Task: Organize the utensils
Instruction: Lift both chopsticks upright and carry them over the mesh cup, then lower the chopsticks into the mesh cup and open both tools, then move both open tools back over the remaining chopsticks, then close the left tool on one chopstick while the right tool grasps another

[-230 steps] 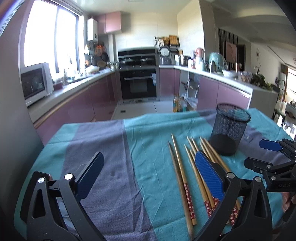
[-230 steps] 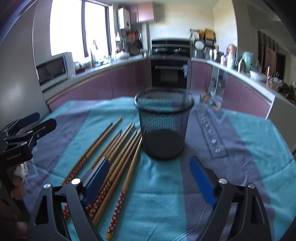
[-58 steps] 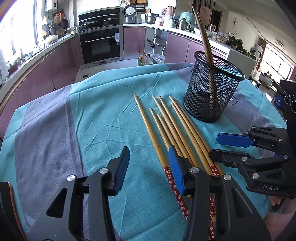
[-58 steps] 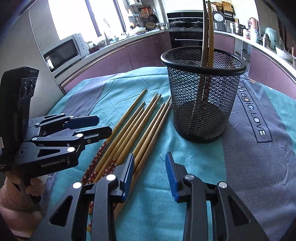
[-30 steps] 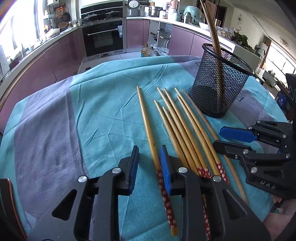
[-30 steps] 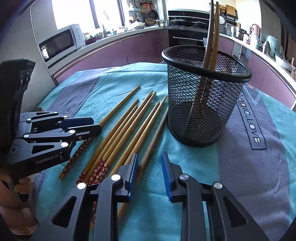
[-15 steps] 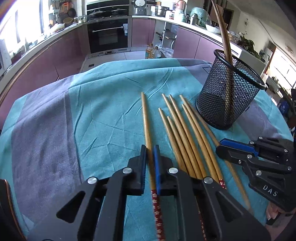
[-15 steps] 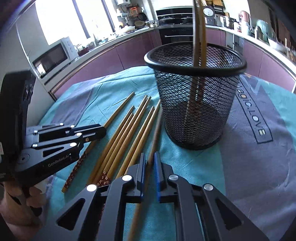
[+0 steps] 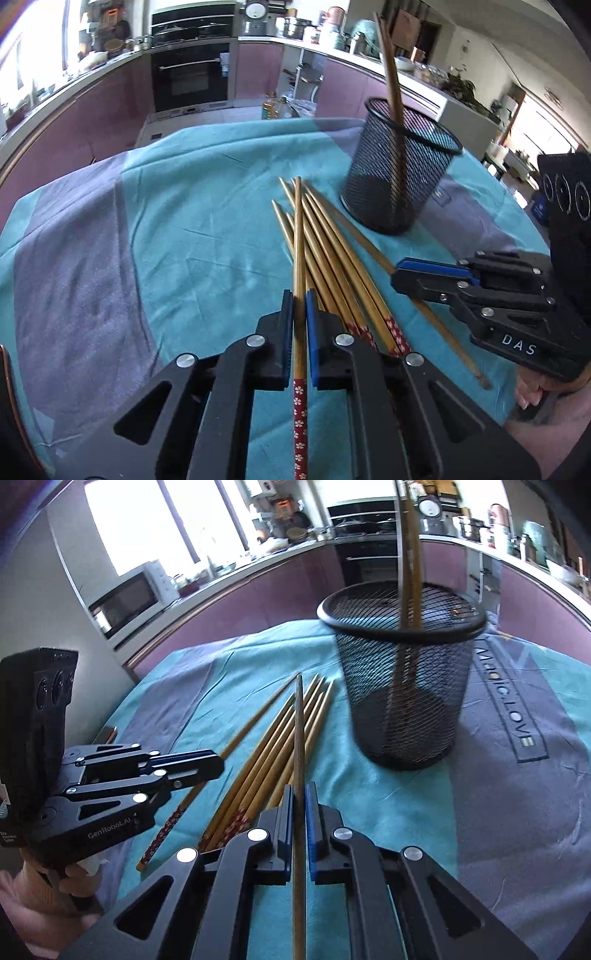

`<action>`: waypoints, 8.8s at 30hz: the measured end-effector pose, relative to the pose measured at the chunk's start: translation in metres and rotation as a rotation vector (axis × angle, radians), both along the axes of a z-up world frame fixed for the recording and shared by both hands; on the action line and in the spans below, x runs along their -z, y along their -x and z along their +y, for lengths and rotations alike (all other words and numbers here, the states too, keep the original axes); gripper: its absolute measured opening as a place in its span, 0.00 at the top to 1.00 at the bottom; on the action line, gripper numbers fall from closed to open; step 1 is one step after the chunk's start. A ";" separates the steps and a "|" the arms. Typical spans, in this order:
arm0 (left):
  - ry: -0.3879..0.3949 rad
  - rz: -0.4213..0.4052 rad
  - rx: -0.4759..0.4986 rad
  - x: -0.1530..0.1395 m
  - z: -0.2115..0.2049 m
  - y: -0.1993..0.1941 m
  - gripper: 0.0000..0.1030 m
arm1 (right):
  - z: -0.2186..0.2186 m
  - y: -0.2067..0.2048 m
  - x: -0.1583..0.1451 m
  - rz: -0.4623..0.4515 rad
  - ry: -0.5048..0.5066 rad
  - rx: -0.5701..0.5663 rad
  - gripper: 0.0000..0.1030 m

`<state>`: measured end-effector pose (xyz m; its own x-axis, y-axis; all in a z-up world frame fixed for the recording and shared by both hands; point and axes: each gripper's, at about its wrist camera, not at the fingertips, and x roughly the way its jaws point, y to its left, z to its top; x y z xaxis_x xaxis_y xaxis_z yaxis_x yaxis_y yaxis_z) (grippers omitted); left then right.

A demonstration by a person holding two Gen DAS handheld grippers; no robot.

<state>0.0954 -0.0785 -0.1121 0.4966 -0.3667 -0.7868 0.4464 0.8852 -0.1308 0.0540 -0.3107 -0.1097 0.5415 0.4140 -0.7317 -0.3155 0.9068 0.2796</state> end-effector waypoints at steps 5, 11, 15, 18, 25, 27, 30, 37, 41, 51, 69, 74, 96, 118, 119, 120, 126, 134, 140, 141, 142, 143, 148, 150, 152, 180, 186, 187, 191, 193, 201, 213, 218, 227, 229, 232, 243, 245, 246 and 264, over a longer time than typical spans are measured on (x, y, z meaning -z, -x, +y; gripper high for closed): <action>-0.029 0.017 0.019 0.008 -0.002 0.001 0.92 | 0.003 -0.002 0.004 0.018 0.022 -0.013 0.95; -0.037 0.036 0.029 0.012 -0.003 -0.008 0.84 | 0.011 -0.008 0.007 0.028 0.061 -0.014 0.92; -0.028 0.050 0.030 0.012 -0.004 -0.019 0.80 | 0.015 -0.013 0.008 0.032 0.063 -0.016 0.92; -0.019 0.059 0.028 0.012 -0.003 -0.027 0.81 | 0.014 -0.016 0.008 0.034 0.057 -0.017 0.93; -0.023 0.067 0.007 0.012 -0.002 -0.035 0.93 | 0.002 -0.008 -0.005 -0.005 0.040 -0.019 0.94; -0.021 0.066 0.000 0.012 -0.002 -0.034 0.93 | 0.000 -0.005 -0.010 -0.020 0.036 -0.023 0.94; -0.007 0.062 -0.003 0.009 0.000 -0.031 0.93 | -0.004 0.003 -0.016 -0.040 0.028 -0.031 0.94; 0.042 0.006 0.027 -0.021 0.004 -0.015 0.93 | -0.011 0.018 -0.038 -0.113 0.016 -0.043 0.94; 0.086 -0.049 0.052 -0.050 0.008 -0.002 0.93 | -0.020 0.025 -0.056 -0.160 -0.001 -0.036 0.94; 0.218 -0.178 0.095 -0.120 0.019 0.023 0.93 | -0.046 0.035 -0.102 -0.299 -0.038 0.009 0.96; 0.245 -0.145 0.080 -0.120 0.009 0.010 0.93 | -0.011 -0.001 -0.018 -0.036 0.111 -0.081 0.83; 0.249 -0.145 0.081 -0.121 0.012 0.010 0.93 | 0.001 -0.018 0.004 0.002 0.156 -0.059 0.83; 0.287 -0.175 0.112 -0.138 0.006 0.006 0.93 | -0.056 0.028 -0.093 -0.248 -0.125 -0.024 0.94; 0.327 -0.319 0.142 -0.213 -0.030 -0.017 0.93 | -0.093 -0.009 -0.160 -0.516 -0.198 0.136 0.94; 0.326 -0.321 0.141 -0.215 -0.033 -0.020 0.93 | -0.094 -0.012 -0.162 -0.533 -0.187 0.153 0.94; 0.313 -0.332 0.131 -0.216 -0.036 -0.023 0.93 | -0.094 -0.015 -0.163 -0.541 -0.185 0.162 0.94; 0.260 -0.305 0.125 -0.201 -0.056 -0.038 0.93 | -0.095 -0.041 -0.150 -0.539 -0.175 0.213 0.94; 0.177 -0.221 0.168 -0.166 -0.082 -0.044 0.93 | -0.086 -0.055 -0.113 -0.401 -0.108 0.193 0.94; 0.140 -0.160 0.186 -0.145 -0.089 -0.059 0.93 | -0.080 -0.059 -0.100 -0.264 -0.061 0.163 0.94; 0.135 -0.151 0.187 -0.142 -0.090 -0.062 0.93 | -0.079 -0.060 -0.098 -0.241 -0.058 0.153 0.94; 0.131 -0.143 0.184 -0.139 -0.092 -0.064 0.93 | -0.077 -0.062 -0.096 -0.226 -0.054 0.148 0.94; 0.130 -0.140 0.184 -0.138 -0.091 -0.067 0.93 | -0.075 -0.064 -0.094 -0.205 -0.046 0.138 0.94; 0.126 -0.113 0.168 -0.135 -0.100 -0.086 0.92 | -0.077 -0.075 -0.087 -0.164 -0.041 0.154 0.94; 0.121 -0.114 0.161 -0.134 -0.103 -0.092 0.85 | -0.077 -0.075 -0.087 -0.162 -0.044 0.163 0.91; 0.123 -0.119 0.158 -0.132 -0.103 -0.093 0.79 | -0.076 -0.073 -0.088 -0.170 -0.050 0.167 0.91; 0.075 -0.092 0.019 -0.042 -0.003 -0.007 0.65 | -0.018 0.025 -0.058 -0.178 -0.038 -0.065 0.69; 0.042 -0.043 0.021 -0.011 -0.003 0.009 0.65 | -0.006 0.021 -0.023 -0.064 -0.025 -0.066 0.69; 0.040 -0.036 0.021 -0.010 -0.004 0.010 0.65 | -0.004 0.021 -0.020 -0.055 -0.023 -0.063 0.69; 0.033 -0.021 0.020 -0.003 -0.003 0.014 0.65 | 0.001 0.023 -0.011 -0.039 -0.011 -0.058 0.69; 0.026 -0.017 0.022 -0.001 -0.005 0.016 0.65 | 0.004 0.025 -0.008 -0.034 0.001 -0.058 0.69; 0.011 0.003 0.020 0.006 -0.008 0.017 0.65 | 0.014 0.027 -0.001 -0.026 0.035 -0.051 0.69; -0.028 -0.008 0.017 0.010 -0.014 0.016 0.63 | 0.016 0.025 0.004 -0.024 0.073 -0.043 0.69; -0.055 -0.014 0.009 0.013 -0.016 0.014 0.63 | 0.014 0.023 0.005 -0.018 0.081 -0.032 0.72; -0.057 -0.001 -0.002 0.012 -0.017 0.004 0.66 | 0.018 0.015 0.001 -0.022 0.127 -0.024 0.73; -0.057 0.005 0.000 0.012 -0.018 -0.003 0.66 | 0.022 0.010 0.002 -0.025 0.138 -0.029 0.73; -0.059 0.010 -0.001 0.013 -0.020 -0.010 0.66 | 0.027 -0.001 0.004 -0.023 0.151 -0.026 0.76; -0.063 0.015 -0.039 0.015 -0.024 -0.026 0.87 | 0.021 -0.017 0.006 -0.012 0.103 0.022 0.92; -0.049 0.021 -0.051 0.015 -0.023 -0.028 0.90 | 0.017 -0.016 0.006 -0.006 0.076 0.037 0.94; -0.043 0.022 -0.058 0.014 -0.022 -0.028 0.90 | 0.015 -0.016 0.006 -0.005 0.068 0.043 0.94; 0.003 0.042 0.001 0.015 -0.019 -0.006 0.92 | 0.019 0.005 -0.001 -0.008 0.079 -0.069 0.95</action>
<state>0.1012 -0.0976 -0.1268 0.4625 -0.3693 -0.8060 0.4416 0.8843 -0.1518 0.0486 -0.2916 -0.1085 0.5196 0.3918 -0.7593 -0.3799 0.9019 0.2054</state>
